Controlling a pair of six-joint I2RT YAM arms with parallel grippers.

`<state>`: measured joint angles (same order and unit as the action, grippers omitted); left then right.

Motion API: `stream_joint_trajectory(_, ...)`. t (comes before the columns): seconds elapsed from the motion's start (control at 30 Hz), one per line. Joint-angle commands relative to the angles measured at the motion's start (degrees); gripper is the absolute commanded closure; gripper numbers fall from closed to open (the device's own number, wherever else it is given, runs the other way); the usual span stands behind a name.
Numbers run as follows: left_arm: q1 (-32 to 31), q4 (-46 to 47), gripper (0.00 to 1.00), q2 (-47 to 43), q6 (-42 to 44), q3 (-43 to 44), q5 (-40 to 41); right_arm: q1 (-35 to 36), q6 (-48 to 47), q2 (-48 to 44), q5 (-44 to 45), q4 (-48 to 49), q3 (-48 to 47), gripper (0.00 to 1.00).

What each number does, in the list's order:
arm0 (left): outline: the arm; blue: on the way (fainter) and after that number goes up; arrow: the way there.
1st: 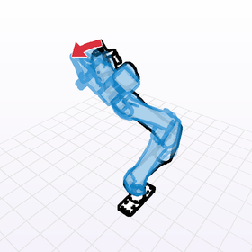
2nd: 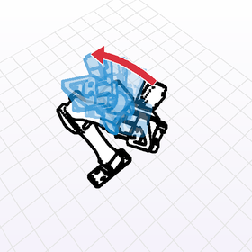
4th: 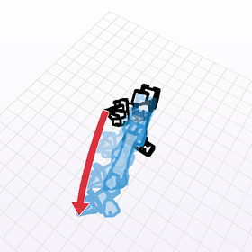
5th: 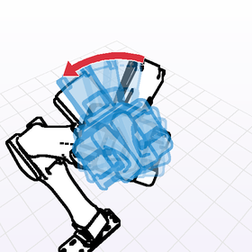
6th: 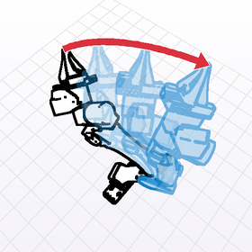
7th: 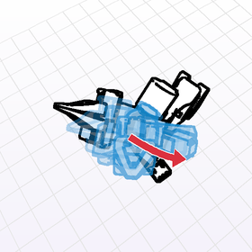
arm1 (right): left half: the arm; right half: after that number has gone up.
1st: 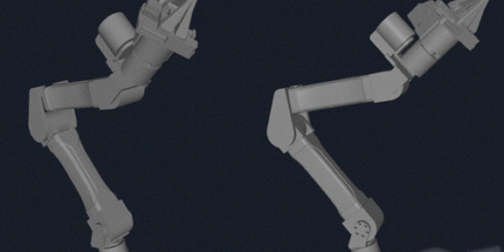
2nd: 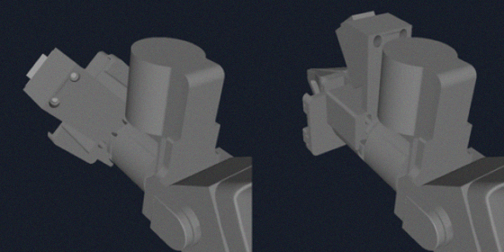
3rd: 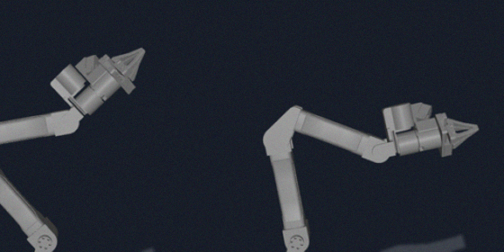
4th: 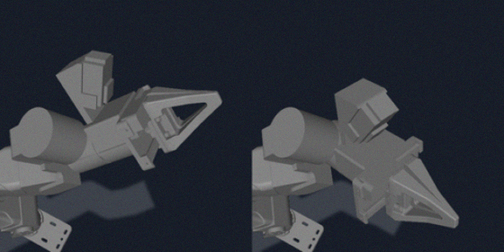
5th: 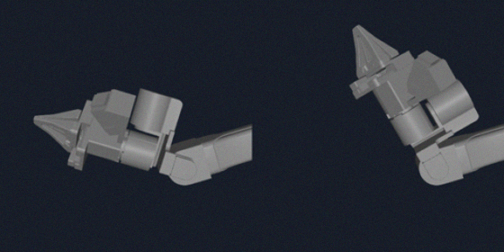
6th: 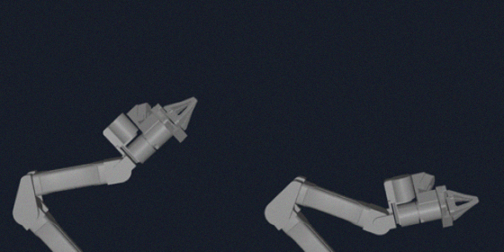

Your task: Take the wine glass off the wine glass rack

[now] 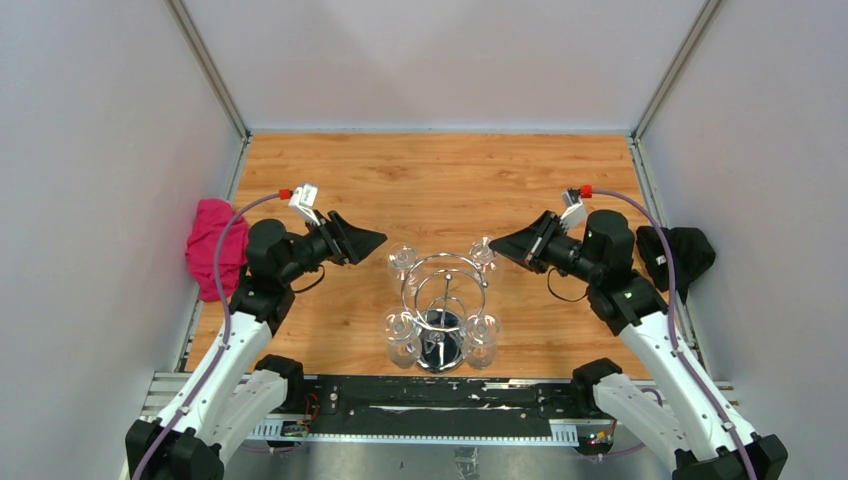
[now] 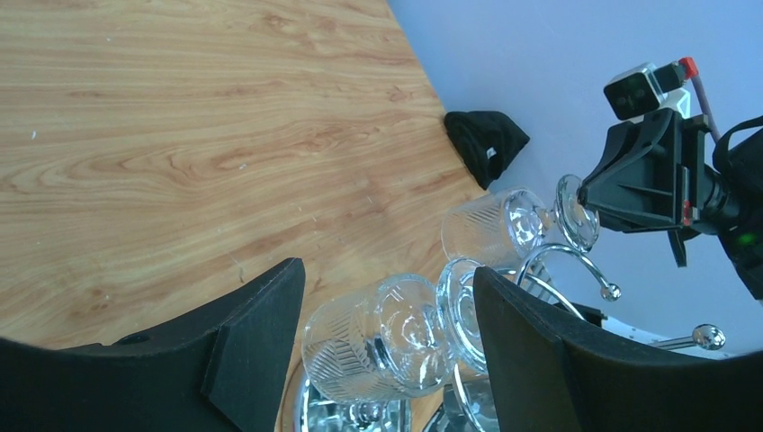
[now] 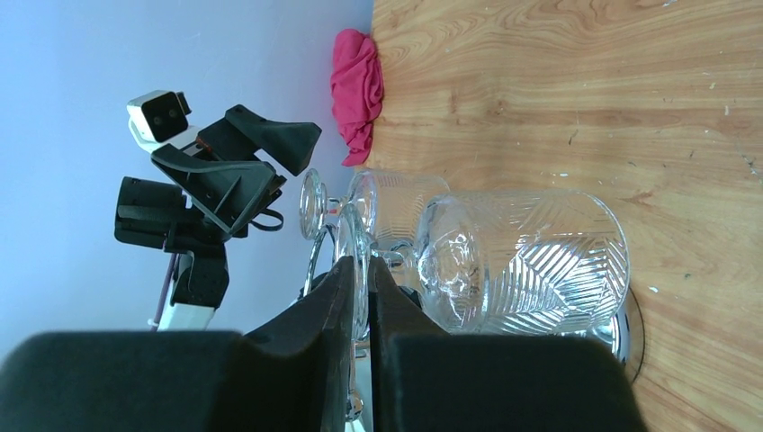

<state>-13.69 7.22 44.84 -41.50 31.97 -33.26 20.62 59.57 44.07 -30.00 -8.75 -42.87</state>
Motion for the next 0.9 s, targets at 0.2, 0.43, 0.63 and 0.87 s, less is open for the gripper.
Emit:
stream_joint_trajectory(0.2,-0.3,-0.9,0.26,0.5,1.8,0.5,-0.5,0.7,-2.6,-2.7,6.7,-2.9,-3.0,1.00)
stream_joint_trajectory(0.43,-0.3,-0.9,0.26,0.9,2.1,0.5,-0.6,0.6,-2.1,-3.6,9.9,-1.0,-2.2,1.00)
stream_joint_trajectory(0.63,-0.3,-0.9,0.26,0.9,2.4,0.4,-0.6,0.6,-0.8,-3.2,10.1,1.9,-0.4,1.00)
stream_joint_trajectory(0.87,-0.3,-0.9,0.25,0.9,2.3,0.2,-0.7,0.6,-2.1,-2.4,11.1,1.9,-0.8,1.00)
